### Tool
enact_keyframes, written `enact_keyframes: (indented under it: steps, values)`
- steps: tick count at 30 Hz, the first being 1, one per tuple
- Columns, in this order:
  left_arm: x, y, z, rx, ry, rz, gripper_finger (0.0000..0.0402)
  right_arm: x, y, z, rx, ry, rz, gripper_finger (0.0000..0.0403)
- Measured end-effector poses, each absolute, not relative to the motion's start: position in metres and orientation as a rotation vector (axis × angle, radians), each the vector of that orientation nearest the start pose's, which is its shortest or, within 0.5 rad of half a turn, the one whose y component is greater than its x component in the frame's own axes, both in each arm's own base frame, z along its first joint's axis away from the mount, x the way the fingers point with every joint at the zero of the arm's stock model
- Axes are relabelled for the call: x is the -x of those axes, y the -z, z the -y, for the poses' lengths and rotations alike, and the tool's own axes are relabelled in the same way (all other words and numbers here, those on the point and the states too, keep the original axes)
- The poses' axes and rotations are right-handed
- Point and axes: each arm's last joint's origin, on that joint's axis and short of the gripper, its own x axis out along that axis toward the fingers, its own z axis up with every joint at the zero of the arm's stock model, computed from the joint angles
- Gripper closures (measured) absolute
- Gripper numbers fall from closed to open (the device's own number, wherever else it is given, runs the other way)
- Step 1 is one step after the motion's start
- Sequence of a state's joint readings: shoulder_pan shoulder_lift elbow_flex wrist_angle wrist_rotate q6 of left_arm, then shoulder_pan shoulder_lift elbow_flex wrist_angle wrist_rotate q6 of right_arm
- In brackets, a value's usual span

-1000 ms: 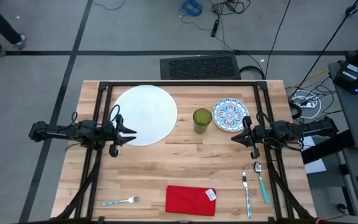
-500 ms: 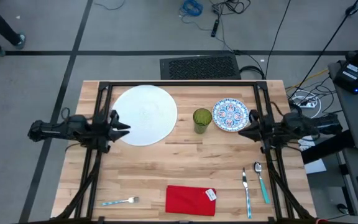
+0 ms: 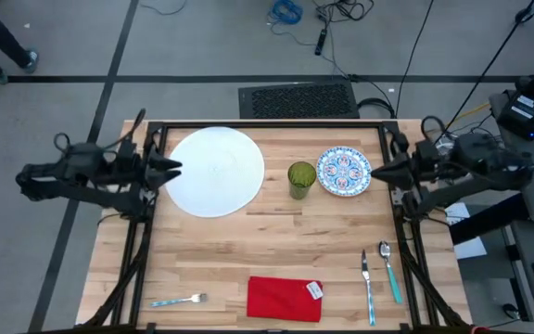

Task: Set table place
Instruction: Move the green glass to the top right of the table

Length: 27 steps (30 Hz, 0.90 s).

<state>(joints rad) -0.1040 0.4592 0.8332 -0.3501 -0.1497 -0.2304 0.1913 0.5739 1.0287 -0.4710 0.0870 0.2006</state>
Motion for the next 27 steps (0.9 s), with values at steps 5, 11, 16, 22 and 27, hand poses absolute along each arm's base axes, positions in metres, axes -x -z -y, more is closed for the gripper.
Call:
enact_keyframes:
  steps: [5, 11, 16, 22, 27]
  values:
    - [-0.101, -0.421, 0.006, 0.227, -0.045, -0.018, 0.0307, -0.104, -0.455, -0.018, -0.169, -0.103, -0.029, 0.0402]
    - [-0.115, -0.470, 0.008, 0.216, -0.047, -0.046, 0.0307, -0.120, -0.497, -0.021, -0.167, -0.102, -0.039, 0.0401]
    - [-0.122, -0.483, 0.009, 0.240, -0.038, 0.014, 0.0307, -0.127, -0.503, -0.022, -0.167, -0.110, -0.047, 0.0401]
    - [-0.122, -0.489, 0.009, 0.311, -0.028, 0.070, 0.0307, -0.137, -0.505, -0.024, -0.224, -0.114, -0.018, 0.0401]
    - [-0.125, -0.491, 0.009, 0.320, -0.026, 0.095, 0.0307, -0.145, -0.505, -0.026, -0.299, -0.113, -0.021, 0.0401]
